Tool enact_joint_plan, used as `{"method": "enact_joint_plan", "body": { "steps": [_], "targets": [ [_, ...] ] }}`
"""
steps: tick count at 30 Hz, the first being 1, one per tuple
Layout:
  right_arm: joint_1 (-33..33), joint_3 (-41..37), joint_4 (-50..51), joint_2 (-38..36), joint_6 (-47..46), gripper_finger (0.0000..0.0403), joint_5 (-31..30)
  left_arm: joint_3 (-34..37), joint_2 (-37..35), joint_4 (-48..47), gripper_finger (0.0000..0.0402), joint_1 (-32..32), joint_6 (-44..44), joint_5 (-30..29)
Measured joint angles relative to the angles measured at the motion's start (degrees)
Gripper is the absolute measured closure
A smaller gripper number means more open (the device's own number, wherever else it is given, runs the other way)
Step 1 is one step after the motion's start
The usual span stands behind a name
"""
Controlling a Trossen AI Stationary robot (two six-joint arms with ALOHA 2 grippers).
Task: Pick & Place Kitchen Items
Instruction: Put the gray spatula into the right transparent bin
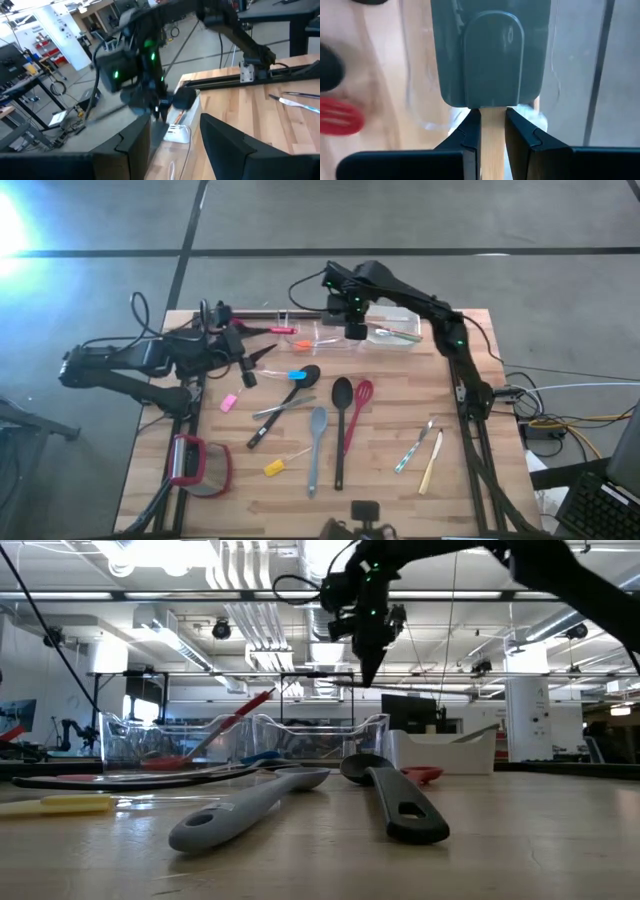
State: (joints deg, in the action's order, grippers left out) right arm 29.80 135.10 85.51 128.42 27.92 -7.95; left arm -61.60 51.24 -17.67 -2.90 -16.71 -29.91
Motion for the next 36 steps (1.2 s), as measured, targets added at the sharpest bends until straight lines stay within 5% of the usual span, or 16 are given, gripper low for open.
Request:
{"method": "enact_joint_plan", "body": {
  "steps": [10,36],
  "targets": [
    [0.04,-1.74,-2.53,5.52,7.81,0.0358,-15.87,0.0,-1.3,-0.96,0.0225,0.08,-1.68,0.02],
    [-8.04,-1.61,-16.35,8.46,12.7,0.0358,-17.95,0.0,0.26,-1.7,0.0225,0.09,-2.82,0.04]
  ]
}}
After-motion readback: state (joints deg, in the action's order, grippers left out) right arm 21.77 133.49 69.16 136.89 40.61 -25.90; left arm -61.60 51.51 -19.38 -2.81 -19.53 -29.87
